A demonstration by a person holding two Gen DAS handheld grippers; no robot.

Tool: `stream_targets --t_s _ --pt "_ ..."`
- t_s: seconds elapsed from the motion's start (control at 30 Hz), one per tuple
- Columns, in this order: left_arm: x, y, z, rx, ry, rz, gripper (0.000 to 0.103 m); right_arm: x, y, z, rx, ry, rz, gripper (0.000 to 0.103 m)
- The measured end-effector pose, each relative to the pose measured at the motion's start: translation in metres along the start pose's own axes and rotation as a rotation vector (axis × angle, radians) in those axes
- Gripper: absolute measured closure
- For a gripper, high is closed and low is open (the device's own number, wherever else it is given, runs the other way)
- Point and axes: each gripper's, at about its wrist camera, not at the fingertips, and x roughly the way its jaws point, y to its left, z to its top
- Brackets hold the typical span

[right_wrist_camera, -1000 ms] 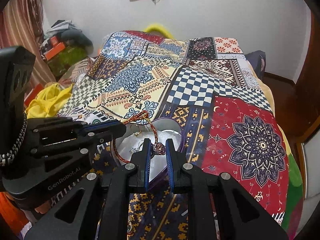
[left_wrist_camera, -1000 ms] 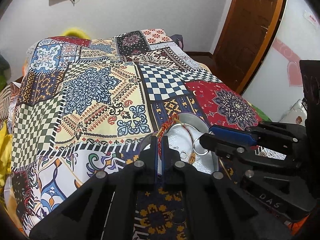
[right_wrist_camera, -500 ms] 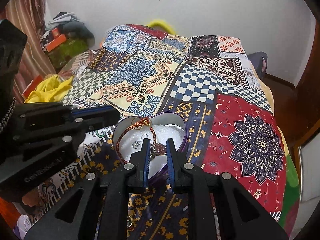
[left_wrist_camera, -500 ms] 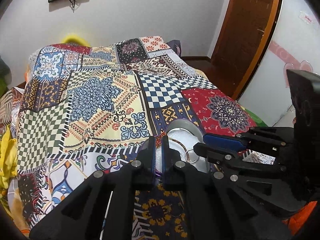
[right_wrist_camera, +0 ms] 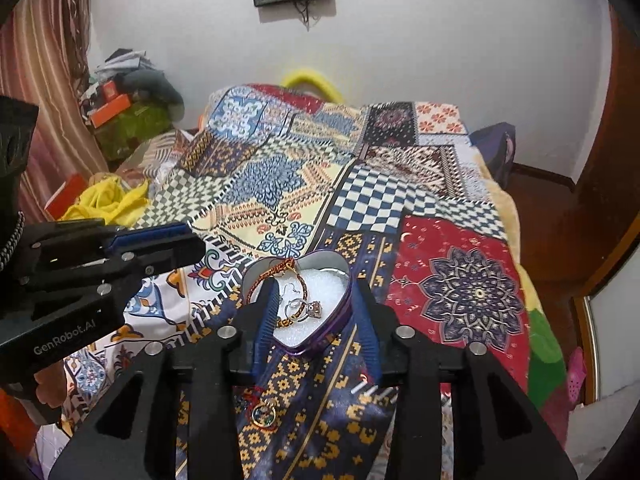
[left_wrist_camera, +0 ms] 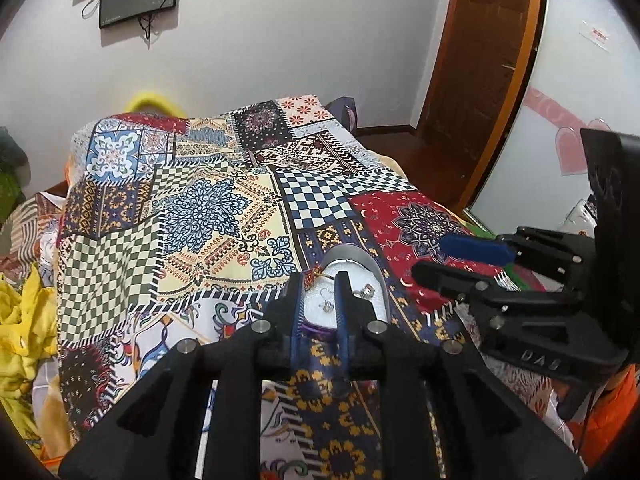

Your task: Organize jewelry

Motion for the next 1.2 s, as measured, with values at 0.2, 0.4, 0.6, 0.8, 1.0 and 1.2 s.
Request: stream_targets --t_s 0.2,0.4,0.6,0.8,1.0,1.2 --pt "-0.016 -0.004 -0.013 0.017 0.001 0.006 0.073 -0.012 0.005 -0.012 0.002 -0.003 -0.003 0.068" --pt "-0.020 -0.004 -0.030 0.020 0.029 0.001 0.072 -0.006 0.012 -0.032 -0.006 0.038 -0.009 0.068" --pt "-0.013 0.000 -0.050 0.014 0.082 -0.003 0.072 0.014 0.015 -0.054 -0.009 0.115 -0.008 0.068" --pt "0.000 0.005 -0.068 0.004 0.142 -0.021 0.072 0.030 0.018 -0.066 -0.014 0.163 0.013 0.068" --pt "0.014 0.002 -0.081 0.029 0.191 -0.042 0.072 0.039 0.025 -0.068 -0.031 0.176 0.033 0.083" --pt "0.031 0.001 -0.082 0.035 0.227 -0.050 0.072 0.044 0.029 -0.070 -0.058 0.178 0.041 0.094"
